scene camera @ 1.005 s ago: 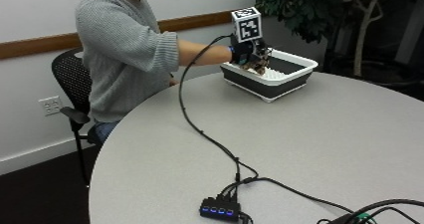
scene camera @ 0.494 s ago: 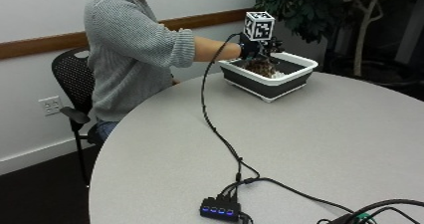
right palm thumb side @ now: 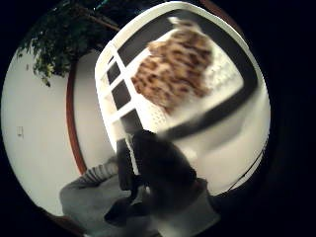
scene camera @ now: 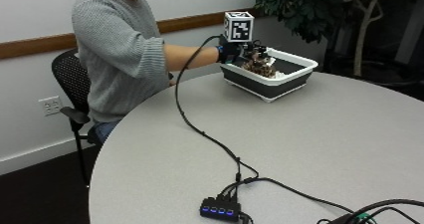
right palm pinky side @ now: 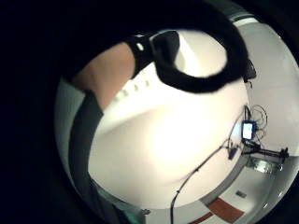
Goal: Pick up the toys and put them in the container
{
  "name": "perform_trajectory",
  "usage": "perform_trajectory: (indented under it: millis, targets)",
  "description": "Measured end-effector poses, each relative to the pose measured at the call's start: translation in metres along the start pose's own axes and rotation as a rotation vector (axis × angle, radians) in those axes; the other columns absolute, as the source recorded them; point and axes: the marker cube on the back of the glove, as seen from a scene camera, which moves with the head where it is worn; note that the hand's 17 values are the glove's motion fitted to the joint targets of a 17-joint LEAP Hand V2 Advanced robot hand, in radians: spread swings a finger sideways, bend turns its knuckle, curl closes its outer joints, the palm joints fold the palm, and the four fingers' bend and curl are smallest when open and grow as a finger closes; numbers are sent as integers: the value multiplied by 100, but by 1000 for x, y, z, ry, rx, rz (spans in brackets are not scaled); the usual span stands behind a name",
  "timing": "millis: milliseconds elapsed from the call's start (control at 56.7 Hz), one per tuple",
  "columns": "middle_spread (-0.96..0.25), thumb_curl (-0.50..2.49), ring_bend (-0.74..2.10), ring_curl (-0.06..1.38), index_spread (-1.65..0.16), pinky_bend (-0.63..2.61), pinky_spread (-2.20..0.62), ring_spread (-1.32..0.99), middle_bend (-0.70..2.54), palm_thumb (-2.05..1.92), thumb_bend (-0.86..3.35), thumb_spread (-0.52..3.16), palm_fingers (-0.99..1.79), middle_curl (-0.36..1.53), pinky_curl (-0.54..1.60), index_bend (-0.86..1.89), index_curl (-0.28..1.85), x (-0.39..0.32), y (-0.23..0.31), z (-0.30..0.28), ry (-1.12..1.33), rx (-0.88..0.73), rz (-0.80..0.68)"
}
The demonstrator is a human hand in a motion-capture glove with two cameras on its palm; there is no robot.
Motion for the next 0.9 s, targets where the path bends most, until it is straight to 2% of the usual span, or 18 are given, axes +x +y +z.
perform_trajectory:
  millis: [53,141,265,370,529,706,900]
  targets:
    - [-16,24,20,33,-36,113,8,-6,11,-12,-8,117,-18,29,37,13,36,45,25,-5,119,18,129]
    - [-16,22,21,34,-36,110,7,-7,12,-12,-8,118,-16,27,36,13,34,96,84,-21,-113,60,57]
    - [-17,19,20,34,-37,104,6,-11,15,-11,-7,120,-9,26,34,18,34,170,157,-19,-79,72,202]
    - [-17,18,19,34,-37,101,5,-12,15,-10,-7,122,-7,26,33,18,34,193,197,-13,-61,75,315]
    - [-17,16,19,34,-38,98,5,-14,15,-10,-7,123,-7,26,32,18,35,164,260,13,-131,92,284]
    - [-17,16,18,34,-38,96,5,-14,16,-9,-6,125,-7,26,32,18,36,94,343,59,-231,142,278]
    - [-18,15,17,32,-39,92,5,-15,17,-9,-6,126,-4,27,31,20,38,54,382,92,-208,95,294]
